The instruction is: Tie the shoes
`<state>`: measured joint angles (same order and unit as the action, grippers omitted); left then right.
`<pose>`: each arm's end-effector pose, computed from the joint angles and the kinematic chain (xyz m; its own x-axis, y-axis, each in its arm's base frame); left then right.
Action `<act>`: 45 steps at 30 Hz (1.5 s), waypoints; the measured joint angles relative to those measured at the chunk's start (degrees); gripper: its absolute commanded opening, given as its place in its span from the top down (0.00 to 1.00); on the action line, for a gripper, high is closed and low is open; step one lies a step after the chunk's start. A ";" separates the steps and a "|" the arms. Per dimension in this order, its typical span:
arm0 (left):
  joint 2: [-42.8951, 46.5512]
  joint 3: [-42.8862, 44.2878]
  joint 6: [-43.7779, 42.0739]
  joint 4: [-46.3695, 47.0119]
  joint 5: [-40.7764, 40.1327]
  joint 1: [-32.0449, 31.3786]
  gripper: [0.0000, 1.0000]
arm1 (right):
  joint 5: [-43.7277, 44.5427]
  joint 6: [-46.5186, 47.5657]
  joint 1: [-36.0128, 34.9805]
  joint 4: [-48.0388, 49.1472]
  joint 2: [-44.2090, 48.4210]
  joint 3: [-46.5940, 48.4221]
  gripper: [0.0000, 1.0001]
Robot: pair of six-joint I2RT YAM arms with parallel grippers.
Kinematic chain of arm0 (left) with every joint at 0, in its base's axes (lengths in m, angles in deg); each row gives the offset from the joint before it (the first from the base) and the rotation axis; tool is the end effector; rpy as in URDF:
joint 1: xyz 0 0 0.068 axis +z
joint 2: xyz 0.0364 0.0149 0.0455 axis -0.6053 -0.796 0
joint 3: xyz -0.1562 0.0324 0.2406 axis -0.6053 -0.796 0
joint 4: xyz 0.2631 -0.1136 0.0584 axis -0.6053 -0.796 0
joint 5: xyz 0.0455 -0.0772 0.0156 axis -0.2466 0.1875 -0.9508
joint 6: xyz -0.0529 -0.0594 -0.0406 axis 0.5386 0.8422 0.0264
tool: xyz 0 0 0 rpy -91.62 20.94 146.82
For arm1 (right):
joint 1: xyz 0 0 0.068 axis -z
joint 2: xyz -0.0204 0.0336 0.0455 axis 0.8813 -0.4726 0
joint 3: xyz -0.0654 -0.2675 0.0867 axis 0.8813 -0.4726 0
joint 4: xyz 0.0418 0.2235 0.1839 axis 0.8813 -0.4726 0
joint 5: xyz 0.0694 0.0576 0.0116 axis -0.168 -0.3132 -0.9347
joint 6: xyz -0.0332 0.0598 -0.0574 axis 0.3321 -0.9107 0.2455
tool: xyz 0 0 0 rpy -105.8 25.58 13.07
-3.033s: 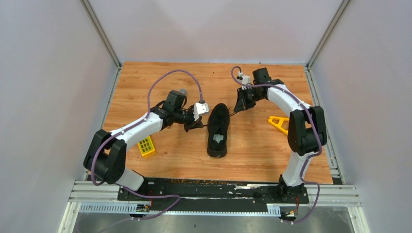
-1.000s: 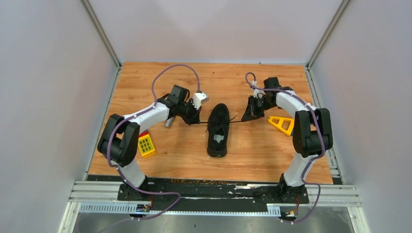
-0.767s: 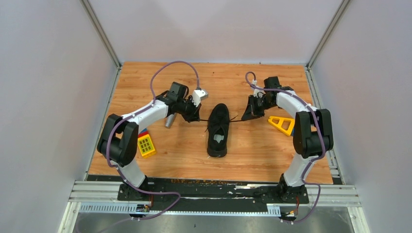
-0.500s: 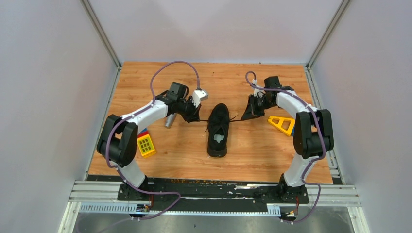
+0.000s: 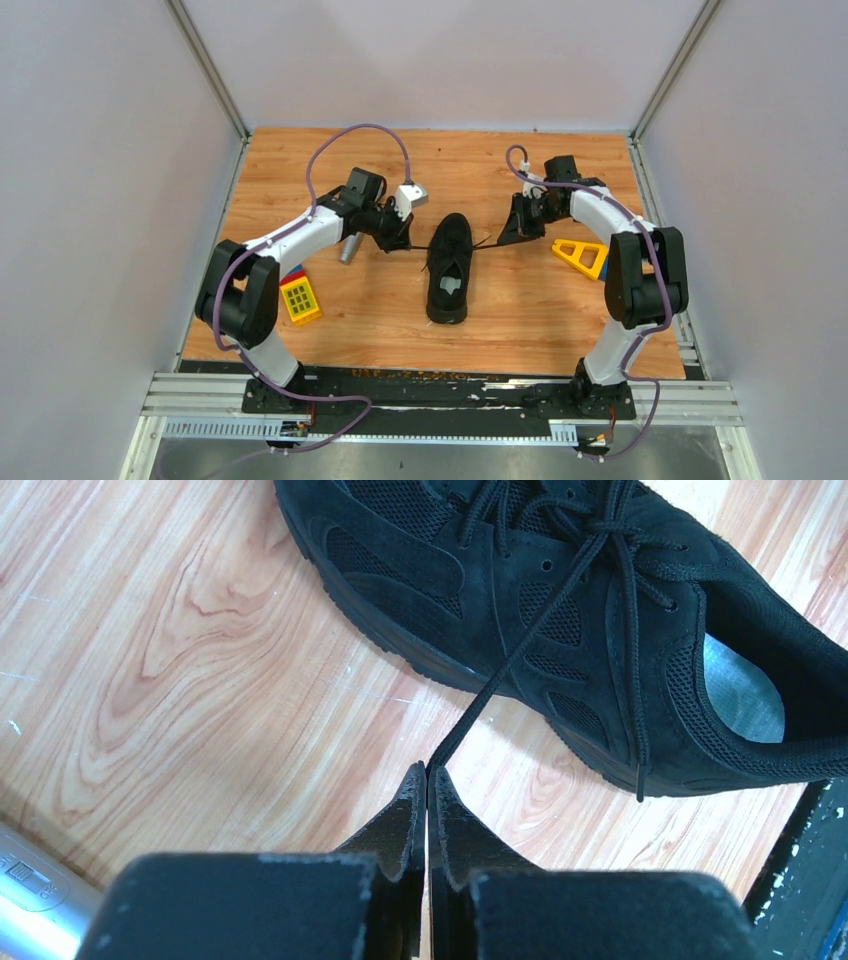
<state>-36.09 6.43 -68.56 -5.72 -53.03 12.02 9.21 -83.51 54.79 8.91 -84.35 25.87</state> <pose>0.3441 -0.2089 0.1922 -0.4983 0.5163 -0.6965 0.8359 0.4995 -0.2277 0.3874 0.0959 0.1693 -0.9558 -0.0533 -0.2891 -0.2225 0.7736 0.5933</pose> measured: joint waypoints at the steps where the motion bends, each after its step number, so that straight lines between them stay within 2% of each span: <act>1: 0.04 0.00 -0.02 -0.02 0.02 0.00 1.00 | 0.04 -0.07 0.00 0.00 0.15 0.00 1.00; 12: 4.07 -1.01 -1.62 -0.39 0.00 0.00 1.00 | 1.16 -0.28 -0.07 0.39 1.64 -0.72 1.00; 45: 4.13 -2.49 -2.38 -0.31 -0.11 0.00 1.00 | 1.03 -0.26 -0.09 0.92 2.73 -0.96 1.00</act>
<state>-31.96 3.93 -70.94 -6.02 -53.14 12.02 10.24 -83.77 54.70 9.83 -81.62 24.91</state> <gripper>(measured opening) 0.007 0.013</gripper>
